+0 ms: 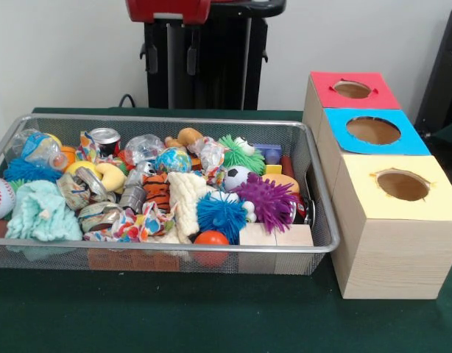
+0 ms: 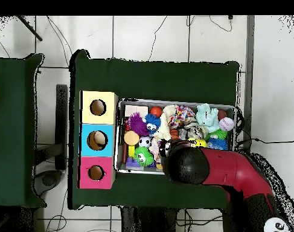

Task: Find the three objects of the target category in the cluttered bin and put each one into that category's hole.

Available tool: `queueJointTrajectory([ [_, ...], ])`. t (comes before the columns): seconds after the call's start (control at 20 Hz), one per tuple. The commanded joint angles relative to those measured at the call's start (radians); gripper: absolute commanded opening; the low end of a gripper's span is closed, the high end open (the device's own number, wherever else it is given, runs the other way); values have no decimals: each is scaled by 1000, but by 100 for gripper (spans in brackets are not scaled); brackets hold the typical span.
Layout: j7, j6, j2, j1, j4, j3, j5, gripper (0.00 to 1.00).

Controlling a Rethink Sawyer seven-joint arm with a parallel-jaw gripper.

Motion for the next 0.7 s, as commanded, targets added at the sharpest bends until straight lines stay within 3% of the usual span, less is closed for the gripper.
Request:
queueJointTrajectory([
  [0.05, -159, 111, -4, -19, -68, 88, -50, 100],
  [0.45, -131, 68, 48, -14, -72, 97, -73, 100],
  [0.7, -153, 101, 47, -14, -93, 116, -69, 100],
])
